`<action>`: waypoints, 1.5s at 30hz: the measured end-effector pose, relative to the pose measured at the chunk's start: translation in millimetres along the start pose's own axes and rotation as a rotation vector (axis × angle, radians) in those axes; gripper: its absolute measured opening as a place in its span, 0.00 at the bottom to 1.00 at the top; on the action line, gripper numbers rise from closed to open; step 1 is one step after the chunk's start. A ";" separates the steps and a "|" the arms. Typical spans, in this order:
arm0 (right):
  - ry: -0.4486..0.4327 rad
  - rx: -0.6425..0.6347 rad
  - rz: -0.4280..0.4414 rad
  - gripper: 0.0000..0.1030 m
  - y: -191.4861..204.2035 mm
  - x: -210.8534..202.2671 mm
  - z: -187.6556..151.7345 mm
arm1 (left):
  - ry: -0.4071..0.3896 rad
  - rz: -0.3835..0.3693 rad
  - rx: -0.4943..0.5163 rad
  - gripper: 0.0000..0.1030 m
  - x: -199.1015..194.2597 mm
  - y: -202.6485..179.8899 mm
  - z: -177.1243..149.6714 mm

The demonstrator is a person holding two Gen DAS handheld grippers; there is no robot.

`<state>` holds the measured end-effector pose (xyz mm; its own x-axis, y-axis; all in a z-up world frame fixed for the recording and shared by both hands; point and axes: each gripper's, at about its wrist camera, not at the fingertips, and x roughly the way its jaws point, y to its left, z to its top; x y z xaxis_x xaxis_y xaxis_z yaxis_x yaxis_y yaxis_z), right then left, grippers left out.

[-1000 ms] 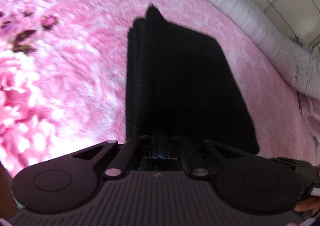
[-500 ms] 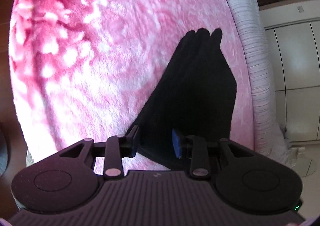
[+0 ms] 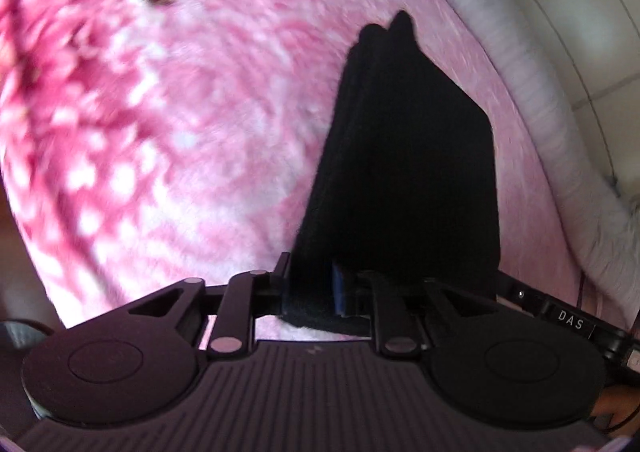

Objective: Fold clothes

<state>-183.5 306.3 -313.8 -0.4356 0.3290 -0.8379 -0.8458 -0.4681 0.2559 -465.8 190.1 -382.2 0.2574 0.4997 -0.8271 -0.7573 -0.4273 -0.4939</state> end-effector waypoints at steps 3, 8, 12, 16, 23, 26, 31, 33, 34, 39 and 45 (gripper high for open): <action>0.027 0.042 0.022 0.20 -12.7 -6.2 16.3 | 0.012 -0.034 0.049 0.19 -14.7 -9.6 21.0; -0.022 0.112 0.017 0.20 -33.7 -7.0 55.1 | -0.089 -0.092 0.114 0.24 -19.1 -30.0 70.1; -0.049 0.113 0.021 0.20 -33.7 16.5 85.9 | -0.126 -0.084 0.217 0.22 13.5 -53.8 108.1; -0.067 0.091 0.021 0.20 -28.6 42.3 112.4 | -0.146 -0.024 0.266 0.06 40.4 -60.8 128.3; -0.008 0.079 0.035 0.20 -32.2 89.9 121.7 | -0.150 0.050 0.282 0.12 55.6 -50.6 139.2; 0.004 0.044 0.032 0.20 -30.2 87.8 126.5 | -0.150 0.049 0.289 0.08 46.7 -54.4 141.8; -0.072 0.055 0.003 0.20 -32.4 71.4 133.6 | -0.163 0.016 0.383 0.07 44.7 -75.6 142.6; -0.045 0.042 -0.008 0.20 -30.8 79.8 135.9 | -0.123 0.046 0.405 0.04 60.5 -75.8 141.2; -0.034 0.037 -0.006 0.20 -30.4 85.3 134.2 | -0.108 0.064 0.407 0.03 68.9 -72.6 139.5; -0.023 0.016 -0.015 0.20 -29.0 78.9 135.2 | -0.126 0.047 0.351 0.02 49.9 -68.5 132.0; -0.021 -0.013 0.000 0.20 -15.2 26.4 96.7 | -0.084 0.047 0.380 0.03 7.4 -70.3 86.1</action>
<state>-211.9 401.4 -293.1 -0.4423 0.3461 -0.8274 -0.8416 -0.4789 0.2495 -462.3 288.8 -330.5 0.1791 0.5530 -0.8137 -0.9396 -0.1492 -0.3082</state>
